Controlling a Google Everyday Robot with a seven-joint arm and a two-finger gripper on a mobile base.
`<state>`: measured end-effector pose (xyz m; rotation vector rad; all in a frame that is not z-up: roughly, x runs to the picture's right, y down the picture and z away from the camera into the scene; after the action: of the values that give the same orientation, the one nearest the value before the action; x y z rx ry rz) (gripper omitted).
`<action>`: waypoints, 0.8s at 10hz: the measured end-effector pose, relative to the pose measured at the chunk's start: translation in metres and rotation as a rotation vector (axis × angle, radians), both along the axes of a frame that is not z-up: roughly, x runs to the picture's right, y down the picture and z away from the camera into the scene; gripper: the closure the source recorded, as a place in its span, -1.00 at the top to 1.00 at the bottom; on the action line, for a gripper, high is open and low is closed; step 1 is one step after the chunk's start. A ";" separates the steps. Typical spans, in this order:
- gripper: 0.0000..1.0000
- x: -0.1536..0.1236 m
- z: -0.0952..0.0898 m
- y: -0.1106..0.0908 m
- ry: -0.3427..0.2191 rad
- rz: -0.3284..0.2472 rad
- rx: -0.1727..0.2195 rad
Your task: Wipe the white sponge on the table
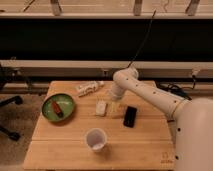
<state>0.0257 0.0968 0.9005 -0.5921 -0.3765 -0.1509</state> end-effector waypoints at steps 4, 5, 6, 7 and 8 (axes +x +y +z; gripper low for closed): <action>0.60 -0.019 0.006 0.002 -0.020 -0.074 -0.026; 0.60 -0.024 0.008 0.004 -0.025 -0.093 -0.034; 0.60 -0.028 0.009 0.005 -0.028 -0.109 -0.040; 0.60 -0.032 0.011 0.008 -0.031 -0.125 -0.047; 0.60 -0.037 0.013 0.011 -0.034 -0.143 -0.054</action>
<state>-0.0112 0.1081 0.9133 -0.6706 -0.3724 -0.2891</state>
